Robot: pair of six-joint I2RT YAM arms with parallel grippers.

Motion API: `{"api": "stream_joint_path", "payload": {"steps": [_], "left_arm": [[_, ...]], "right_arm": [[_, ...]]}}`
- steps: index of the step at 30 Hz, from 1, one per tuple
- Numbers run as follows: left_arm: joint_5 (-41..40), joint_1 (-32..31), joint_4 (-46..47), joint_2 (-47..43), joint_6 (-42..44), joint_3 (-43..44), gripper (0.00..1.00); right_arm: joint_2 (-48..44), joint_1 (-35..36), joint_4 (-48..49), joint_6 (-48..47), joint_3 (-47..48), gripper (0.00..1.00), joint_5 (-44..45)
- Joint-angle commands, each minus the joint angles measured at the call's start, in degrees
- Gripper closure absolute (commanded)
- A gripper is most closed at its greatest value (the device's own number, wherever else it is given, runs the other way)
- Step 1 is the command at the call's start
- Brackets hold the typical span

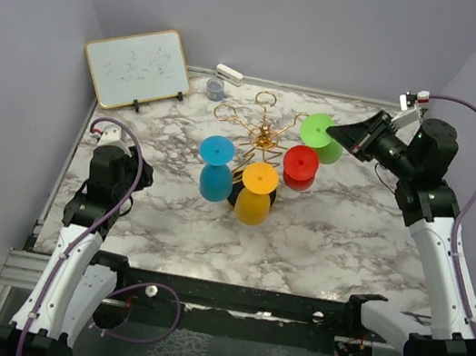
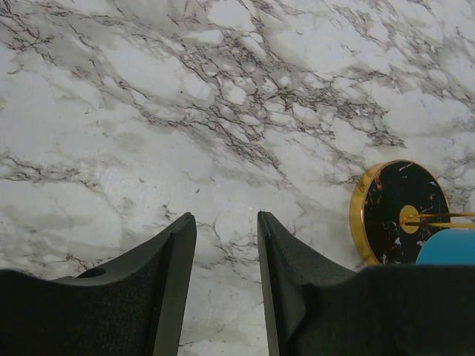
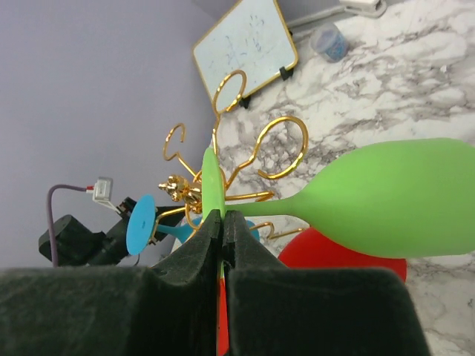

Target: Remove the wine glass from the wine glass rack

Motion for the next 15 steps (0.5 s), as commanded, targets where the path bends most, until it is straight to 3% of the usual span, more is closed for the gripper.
{"api": "stream_joint_path", "payload": {"steps": [1,7,15], "left_arm": [[-1.07,-0.19,-0.07,-0.94,-0.39,0.91,0.58],[-1.47,-0.14,-0.14,-1.42,-0.61,0.91,0.58],[-1.50,-0.14,-0.21,-1.64,-0.59,0.93,0.58]], "right_arm": [[0.13,0.35,0.09,-7.54,5.85,0.99,3.12],[4.43,0.30,-3.89,-15.39,14.75,0.99,5.22],[5.83,0.35,-2.68,-17.71,19.54,0.99,2.65]]}}
